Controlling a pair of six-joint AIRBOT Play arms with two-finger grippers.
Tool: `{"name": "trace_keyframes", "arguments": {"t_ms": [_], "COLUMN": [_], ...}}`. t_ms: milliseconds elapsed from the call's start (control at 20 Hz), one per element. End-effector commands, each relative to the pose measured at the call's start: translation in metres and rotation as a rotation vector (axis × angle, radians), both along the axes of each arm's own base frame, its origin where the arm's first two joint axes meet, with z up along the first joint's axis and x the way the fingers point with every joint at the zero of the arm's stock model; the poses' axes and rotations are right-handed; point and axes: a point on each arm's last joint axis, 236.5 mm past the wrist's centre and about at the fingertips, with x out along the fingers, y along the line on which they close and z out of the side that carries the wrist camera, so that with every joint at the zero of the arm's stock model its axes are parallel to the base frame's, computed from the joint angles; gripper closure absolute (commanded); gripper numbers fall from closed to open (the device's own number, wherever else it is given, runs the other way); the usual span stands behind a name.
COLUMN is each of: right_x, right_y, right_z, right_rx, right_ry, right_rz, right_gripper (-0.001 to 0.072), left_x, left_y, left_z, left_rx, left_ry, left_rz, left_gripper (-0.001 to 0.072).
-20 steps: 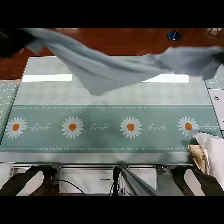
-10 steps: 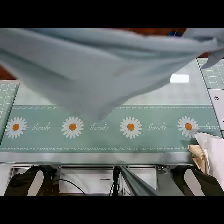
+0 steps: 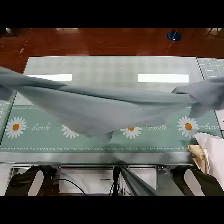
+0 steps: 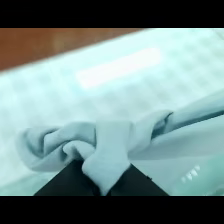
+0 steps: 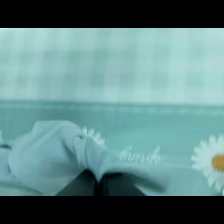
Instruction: Fold the shirts.
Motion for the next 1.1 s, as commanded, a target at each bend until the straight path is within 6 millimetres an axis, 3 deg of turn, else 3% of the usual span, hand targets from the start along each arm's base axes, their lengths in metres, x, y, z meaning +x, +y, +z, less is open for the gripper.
{"name": "trace_keyframes", "arguments": {"t_ms": [0, 150, 350, 500, 800, 950, 1050], "right_x": [0.002, 0.05, 0.133, 0.174, 0.183, 0.184, 0.187], "right_y": [0.006, 0.033, 0.061, 0.064, 0.064, 0.062, 0.06], "right_z": [-0.087, -0.142, -0.175, -0.202, -0.268, -0.281, -0.282], "right_rx": [0.036, 0.083, 0.065, 0.081, 0.075, 0.068, 0.059], "right_ry": [0.251, 0.244, 0.099, 0.076, 0.227, 0.253, 0.245], "right_rz": [0.035, 0.051, 0.085, 0.037, 0.025, 0.023, 0.021], "right_gripper": [0.0682, 0.0682, 0.0682, 0.0681, 0.0681, 0.0681, 0.0648], "left_x": [0.022, 0.052, 0.075, 0.087, 0.12, 0.132, 0.142], "left_y": [-0.003, -0.009, -0.009, -0.006, 0.012, 0.021, 0.027], "left_z": [-0.077, -0.127, -0.201, -0.243, -0.308, -0.331, -0.334], "left_rx": [-0.13, -0.268, -0.264, -0.223, -0.199, -0.195, -0.212], "left_ry": [0.205, 0.273, 0.364, 0.433, 0.55, 0.577, 0.559], "left_rz": [0.019, 0.05, 0.08, 0.076, 0.154, 0.209, 0.252], "left_gripper": [0.0689, 0.0689, 0.0688, 0.0687, 0.0685, 0.0684, 0.0681]}}
